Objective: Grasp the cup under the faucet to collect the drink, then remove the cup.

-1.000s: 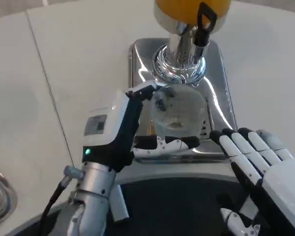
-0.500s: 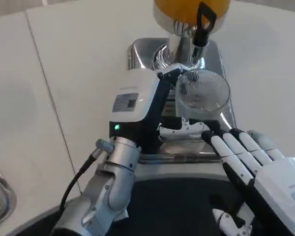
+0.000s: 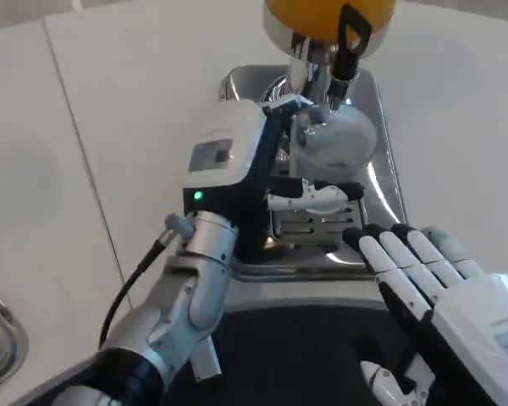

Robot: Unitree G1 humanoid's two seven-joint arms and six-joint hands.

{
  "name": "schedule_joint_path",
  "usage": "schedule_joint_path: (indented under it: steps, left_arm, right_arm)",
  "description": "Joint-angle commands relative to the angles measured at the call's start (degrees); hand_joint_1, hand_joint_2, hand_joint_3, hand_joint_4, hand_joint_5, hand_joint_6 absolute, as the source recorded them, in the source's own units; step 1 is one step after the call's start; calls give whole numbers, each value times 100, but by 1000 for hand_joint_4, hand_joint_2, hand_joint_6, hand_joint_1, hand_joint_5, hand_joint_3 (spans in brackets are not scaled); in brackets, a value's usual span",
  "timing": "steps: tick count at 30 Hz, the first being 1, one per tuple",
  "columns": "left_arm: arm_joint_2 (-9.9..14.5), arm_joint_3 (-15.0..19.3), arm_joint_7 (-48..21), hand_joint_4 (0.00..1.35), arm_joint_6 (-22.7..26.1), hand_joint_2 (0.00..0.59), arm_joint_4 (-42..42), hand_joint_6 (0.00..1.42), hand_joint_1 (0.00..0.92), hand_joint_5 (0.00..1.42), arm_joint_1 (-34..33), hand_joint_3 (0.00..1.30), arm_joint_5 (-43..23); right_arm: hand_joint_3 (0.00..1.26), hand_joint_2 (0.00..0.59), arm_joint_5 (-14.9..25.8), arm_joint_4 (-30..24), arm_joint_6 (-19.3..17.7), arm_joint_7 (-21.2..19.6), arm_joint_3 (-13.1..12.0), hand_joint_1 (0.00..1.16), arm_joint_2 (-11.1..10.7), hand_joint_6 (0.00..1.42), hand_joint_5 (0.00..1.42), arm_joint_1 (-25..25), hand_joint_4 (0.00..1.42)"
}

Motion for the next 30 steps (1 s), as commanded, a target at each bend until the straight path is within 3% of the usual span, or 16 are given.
schedule_joint_path:
  steps: [1, 9, 11, 13, 15, 18, 24, 30]
  left_arm:
    - [68, -75, 55, 1037, -143, 0, 207, 1424, 733, 1378, 8, 1122, -98]
    - [184, -142, 74, 1044, -396, 0, 306, 1424, 729, 1363, 52, 1072, -190]
    - [186, -160, 55, 1055, -406, 0, 318, 1422, 714, 1303, 64, 978, -210]
    - [197, -182, -66, 940, -405, 0, 324, 1307, 676, 1163, 56, 840, -248]
    - [211, -204, -215, 683, -405, 0, 301, 1120, 545, 996, 41, 629, -289]
    - [221, -214, -253, 498, -413, 14, 254, 956, 408, 869, 48, 456, -325]
    - [274, -213, -352, 317, -411, 9, 196, 753, 357, 716, 79, 275, -442]
    - [462, -167, -415, 219, -518, 4, 96, 583, 296, 599, 139, 201, -500]
  right_arm:
    - [0, 577, -12, -53, 40, 44, 44, 118, 40, 0, 0, 14, 0]
    - [0, 577, -36, -17, 80, 78, 136, 118, 46, 0, 0, -68, 0]
    - [0, 577, -38, -12, 91, 86, 145, 118, 45, 0, 0, -83, 0]
    - [0, 577, -52, -4, 109, 97, 157, 118, 48, 0, 0, -116, 0]
    - [0, 577, -61, 12, 142, 122, 171, 118, 49, 0, 0, -155, 0]
    - [0, 577, -64, 18, 176, 134, 186, 117, 50, 0, 0, -177, 0]
    - [0, 577, -96, -2, 238, 136, 243, 117, 61, 0, 0, -195, 0]
    - [0, 572, -139, -9, 279, 145, 322, 116, 89, 0, 0, -269, 0]
